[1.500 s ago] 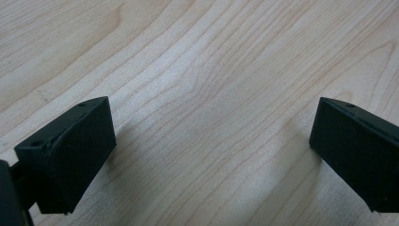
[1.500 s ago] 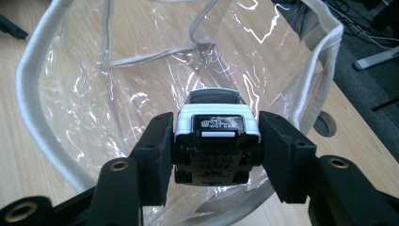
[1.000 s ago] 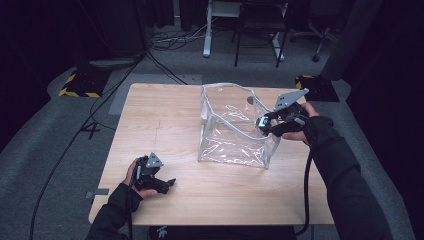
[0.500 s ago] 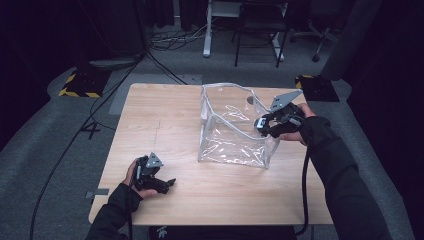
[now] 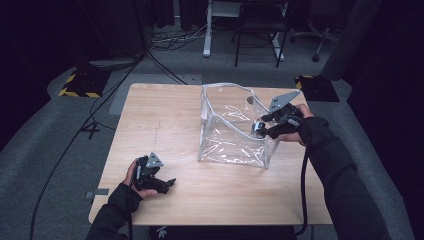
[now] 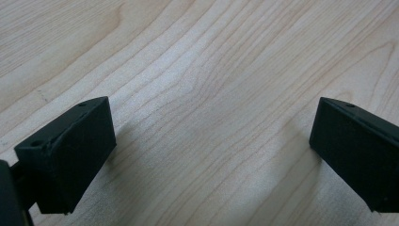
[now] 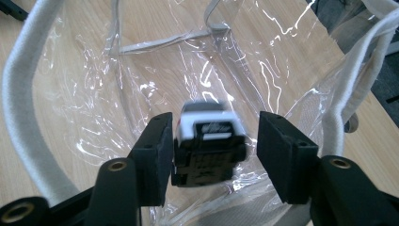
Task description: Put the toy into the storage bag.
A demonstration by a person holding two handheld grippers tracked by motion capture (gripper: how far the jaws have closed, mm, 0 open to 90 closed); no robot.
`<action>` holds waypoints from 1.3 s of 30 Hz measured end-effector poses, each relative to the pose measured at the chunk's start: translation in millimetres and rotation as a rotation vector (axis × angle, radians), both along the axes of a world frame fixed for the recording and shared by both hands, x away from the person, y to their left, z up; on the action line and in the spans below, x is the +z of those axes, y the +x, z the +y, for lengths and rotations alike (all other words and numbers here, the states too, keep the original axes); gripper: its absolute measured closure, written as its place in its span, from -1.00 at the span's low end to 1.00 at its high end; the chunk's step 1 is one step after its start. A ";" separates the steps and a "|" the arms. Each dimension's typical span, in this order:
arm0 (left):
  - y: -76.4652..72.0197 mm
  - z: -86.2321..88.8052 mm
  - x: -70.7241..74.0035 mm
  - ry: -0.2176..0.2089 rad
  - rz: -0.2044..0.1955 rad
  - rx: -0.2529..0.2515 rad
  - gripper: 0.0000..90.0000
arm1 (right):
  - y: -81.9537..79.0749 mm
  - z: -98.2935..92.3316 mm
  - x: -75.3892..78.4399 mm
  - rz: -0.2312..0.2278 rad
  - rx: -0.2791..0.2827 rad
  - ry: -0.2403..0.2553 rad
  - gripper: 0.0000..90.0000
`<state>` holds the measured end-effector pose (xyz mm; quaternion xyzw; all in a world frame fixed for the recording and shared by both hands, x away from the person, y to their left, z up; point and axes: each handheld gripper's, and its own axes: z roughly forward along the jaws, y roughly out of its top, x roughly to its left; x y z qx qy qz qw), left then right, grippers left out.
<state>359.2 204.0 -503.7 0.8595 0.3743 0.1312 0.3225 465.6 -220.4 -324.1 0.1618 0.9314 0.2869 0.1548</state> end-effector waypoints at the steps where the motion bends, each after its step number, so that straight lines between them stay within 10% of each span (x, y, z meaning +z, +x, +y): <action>1: 0.0 0.0 0.0 0.000 0.000 0.000 -0.98 | 0.4 -0.3 0.0 0.002 -0.001 0.002 0.05; 39: 0.2 0.3 0.4 0.003 0.004 -0.003 -0.98 | 2.9 1.2 -0.2 -0.050 -0.011 0.115 -0.01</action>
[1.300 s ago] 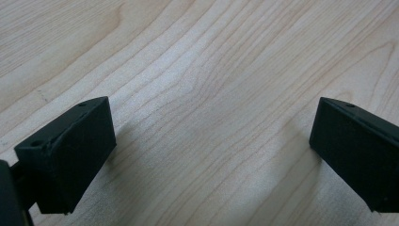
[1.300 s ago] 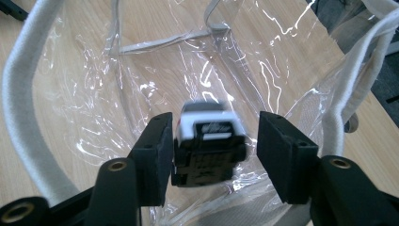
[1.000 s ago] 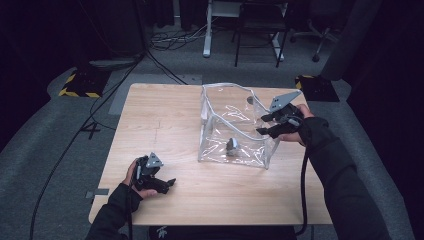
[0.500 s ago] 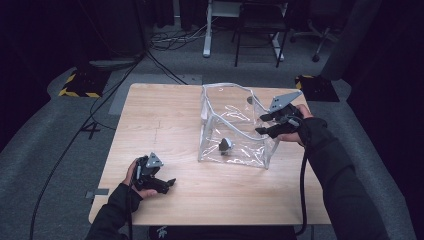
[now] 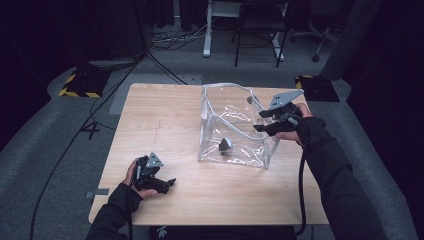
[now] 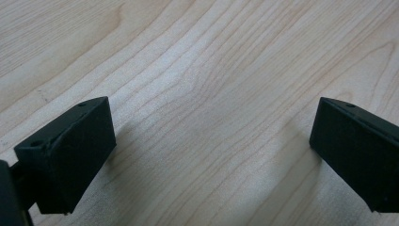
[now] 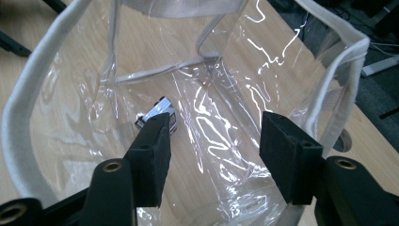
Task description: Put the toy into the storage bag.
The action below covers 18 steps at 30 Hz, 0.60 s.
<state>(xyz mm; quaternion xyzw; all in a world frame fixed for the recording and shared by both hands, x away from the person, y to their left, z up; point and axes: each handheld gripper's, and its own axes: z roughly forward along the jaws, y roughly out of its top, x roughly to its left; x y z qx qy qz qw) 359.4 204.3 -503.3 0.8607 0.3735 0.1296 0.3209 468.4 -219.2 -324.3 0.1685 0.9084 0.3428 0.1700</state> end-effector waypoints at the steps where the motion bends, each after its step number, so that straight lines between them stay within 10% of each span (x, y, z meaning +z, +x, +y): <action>1: 0.0 0.0 0.0 0.000 0.000 0.000 -0.98 | 0.1 0.0 0.4 -0.008 -0.001 0.007 -0.01; 18: 0.2 0.2 0.2 0.003 -0.006 -0.001 -0.98 | -1.2 -3.7 4.7 -0.088 -0.057 0.128 -0.17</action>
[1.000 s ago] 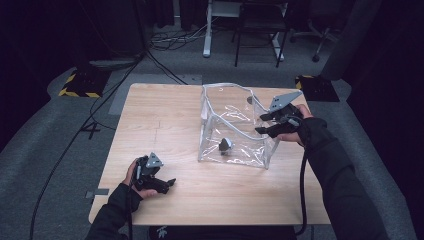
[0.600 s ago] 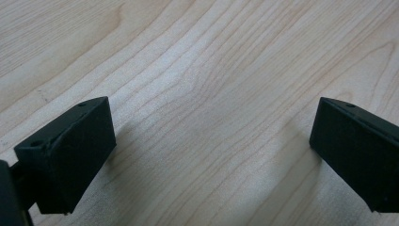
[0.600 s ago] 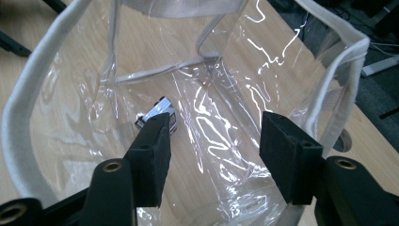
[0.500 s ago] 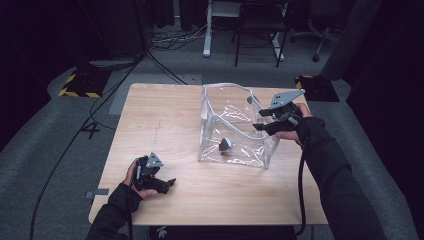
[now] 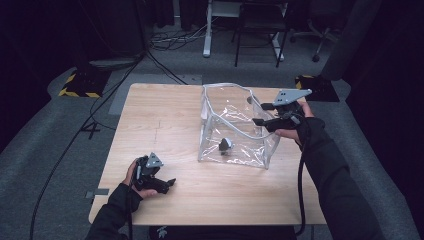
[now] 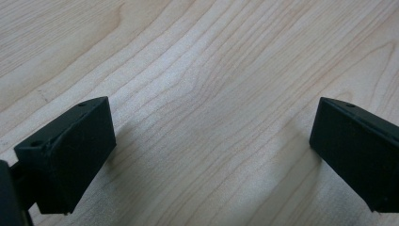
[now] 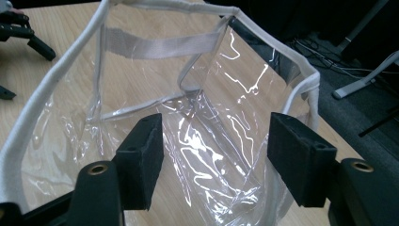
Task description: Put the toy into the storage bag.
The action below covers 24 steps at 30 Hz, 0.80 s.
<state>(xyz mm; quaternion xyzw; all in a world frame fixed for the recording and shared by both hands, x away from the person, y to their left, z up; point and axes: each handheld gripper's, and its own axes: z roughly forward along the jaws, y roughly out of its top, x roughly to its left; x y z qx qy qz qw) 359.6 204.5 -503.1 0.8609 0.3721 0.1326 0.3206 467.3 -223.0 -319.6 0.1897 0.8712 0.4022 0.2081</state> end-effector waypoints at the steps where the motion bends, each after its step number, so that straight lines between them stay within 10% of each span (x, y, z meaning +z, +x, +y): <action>1: 0.0 0.0 0.0 0.000 0.001 0.001 -0.98 | -0.3 -0.2 0.5 -0.003 -0.001 0.008 -0.17; 24: -0.2 -0.2 -0.2 -0.003 0.006 0.001 -0.98 | 0.4 -10.1 6.9 -0.116 -0.169 0.096 -0.48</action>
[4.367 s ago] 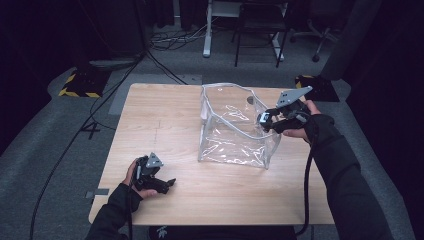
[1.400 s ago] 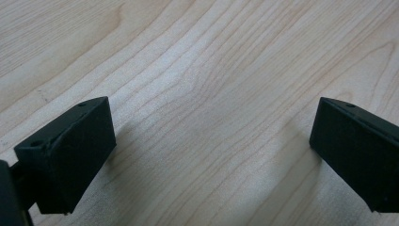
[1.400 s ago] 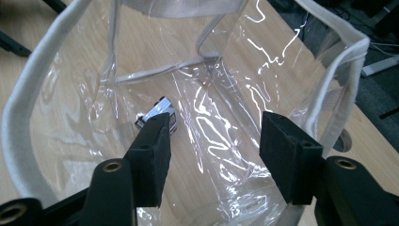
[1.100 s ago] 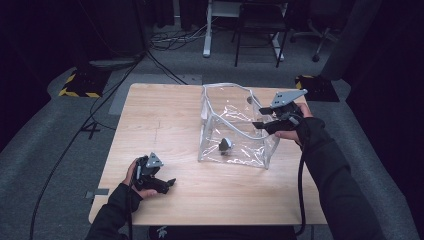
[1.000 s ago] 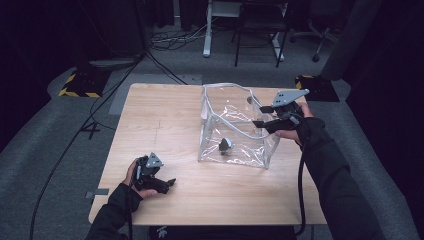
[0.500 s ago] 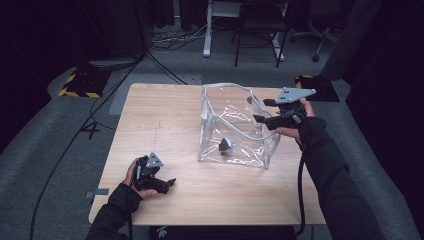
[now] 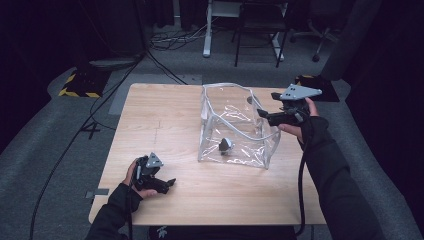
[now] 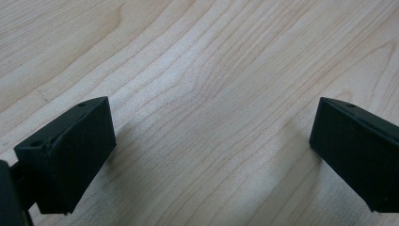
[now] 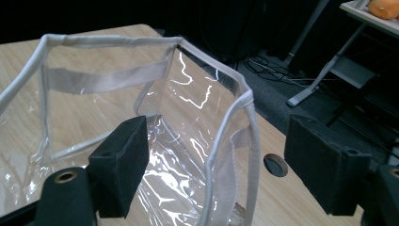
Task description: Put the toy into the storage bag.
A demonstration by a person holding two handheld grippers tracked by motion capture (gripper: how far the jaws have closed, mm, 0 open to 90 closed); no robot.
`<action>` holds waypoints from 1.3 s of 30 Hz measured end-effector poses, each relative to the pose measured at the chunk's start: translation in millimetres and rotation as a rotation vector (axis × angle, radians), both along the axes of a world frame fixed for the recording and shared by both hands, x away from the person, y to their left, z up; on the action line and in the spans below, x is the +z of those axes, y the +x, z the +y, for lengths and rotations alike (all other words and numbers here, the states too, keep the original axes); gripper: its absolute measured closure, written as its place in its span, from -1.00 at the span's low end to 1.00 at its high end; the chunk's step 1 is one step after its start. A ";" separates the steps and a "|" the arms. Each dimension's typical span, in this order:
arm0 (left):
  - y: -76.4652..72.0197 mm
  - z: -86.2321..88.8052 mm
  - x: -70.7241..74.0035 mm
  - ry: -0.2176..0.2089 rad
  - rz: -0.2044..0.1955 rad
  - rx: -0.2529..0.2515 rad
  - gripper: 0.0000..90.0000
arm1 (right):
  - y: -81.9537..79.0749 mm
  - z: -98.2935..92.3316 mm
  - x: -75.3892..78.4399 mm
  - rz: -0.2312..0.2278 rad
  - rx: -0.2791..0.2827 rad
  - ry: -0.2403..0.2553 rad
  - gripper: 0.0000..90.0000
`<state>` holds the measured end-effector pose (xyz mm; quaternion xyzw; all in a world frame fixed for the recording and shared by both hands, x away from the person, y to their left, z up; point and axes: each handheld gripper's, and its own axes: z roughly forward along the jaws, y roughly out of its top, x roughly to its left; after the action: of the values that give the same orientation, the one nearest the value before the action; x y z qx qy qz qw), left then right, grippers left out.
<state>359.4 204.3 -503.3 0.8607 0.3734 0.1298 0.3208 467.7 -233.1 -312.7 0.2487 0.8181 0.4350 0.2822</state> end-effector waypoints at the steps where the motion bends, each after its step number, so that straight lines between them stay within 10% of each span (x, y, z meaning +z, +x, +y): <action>1: 0.0 0.0 0.0 0.000 0.000 0.000 -0.98 | -0.3 -0.9 0.3 0.006 -0.011 0.013 -0.48; 39: 0.0 0.0 0.0 0.000 0.000 0.000 -0.98 | 6.3 -45.3 -3.0 0.006 -0.164 0.037 -0.46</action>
<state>359.4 204.3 -503.3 0.8606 0.3735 0.1297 0.3209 474.0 -278.3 -315.7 0.3215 0.7877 0.4246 0.3096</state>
